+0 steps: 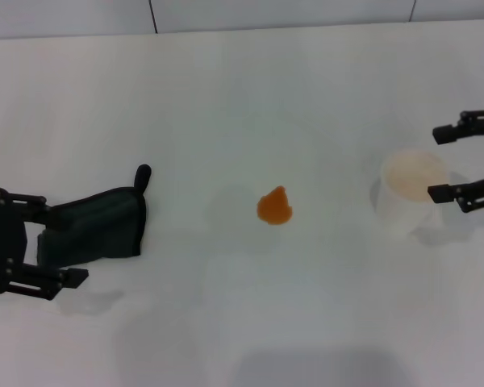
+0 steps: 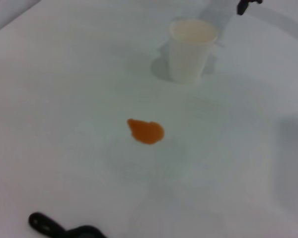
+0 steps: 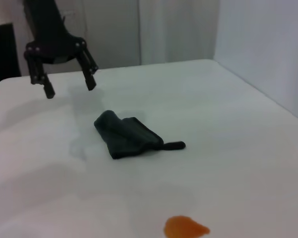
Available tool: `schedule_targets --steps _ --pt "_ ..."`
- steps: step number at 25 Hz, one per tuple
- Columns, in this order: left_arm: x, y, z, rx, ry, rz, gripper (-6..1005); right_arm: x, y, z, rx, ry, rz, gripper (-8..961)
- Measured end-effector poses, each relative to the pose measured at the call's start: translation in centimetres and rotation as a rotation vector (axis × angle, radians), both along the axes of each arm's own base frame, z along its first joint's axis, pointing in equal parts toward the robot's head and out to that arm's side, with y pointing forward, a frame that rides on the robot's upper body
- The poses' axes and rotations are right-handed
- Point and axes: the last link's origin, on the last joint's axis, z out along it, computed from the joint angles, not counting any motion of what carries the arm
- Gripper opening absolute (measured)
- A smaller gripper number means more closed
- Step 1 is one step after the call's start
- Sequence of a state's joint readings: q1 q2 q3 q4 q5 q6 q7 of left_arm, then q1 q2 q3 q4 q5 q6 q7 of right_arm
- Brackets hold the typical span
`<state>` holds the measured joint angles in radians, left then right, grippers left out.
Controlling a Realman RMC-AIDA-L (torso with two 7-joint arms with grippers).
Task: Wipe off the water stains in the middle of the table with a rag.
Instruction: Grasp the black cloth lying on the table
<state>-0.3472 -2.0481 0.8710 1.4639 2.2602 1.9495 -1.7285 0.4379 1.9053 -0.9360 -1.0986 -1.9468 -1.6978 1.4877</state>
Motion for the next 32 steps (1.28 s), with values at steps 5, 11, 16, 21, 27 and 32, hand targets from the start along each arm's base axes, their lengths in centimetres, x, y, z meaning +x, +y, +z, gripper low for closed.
schedule_targets --steps 5,11,16,21,27,32 --pt "-0.5 0.0 0.7 0.041 0.092 0.043 805 -1.0 0.6 -0.2 -0.014 -0.018 0.033 862" --pt "-1.2 0.2 1.5 0.095 0.200 0.089 804 -1.3 0.7 -0.5 -0.026 -0.020 0.040 862" --pt "-1.8 1.3 1.5 0.167 0.237 0.101 803 -1.3 0.6 -1.1 -0.035 -0.019 0.039 861" --pt "-2.2 2.9 0.7 0.174 0.238 0.098 802 -1.8 0.7 -1.5 -0.047 -0.019 0.053 862" --pt "-2.9 4.9 -0.9 0.150 0.247 0.098 803 -2.2 0.9 -1.9 -0.057 -0.006 0.059 861" --pt "-3.5 5.8 -2.8 0.114 0.267 0.102 803 -2.9 1.3 -2.6 -0.081 0.011 0.064 861"
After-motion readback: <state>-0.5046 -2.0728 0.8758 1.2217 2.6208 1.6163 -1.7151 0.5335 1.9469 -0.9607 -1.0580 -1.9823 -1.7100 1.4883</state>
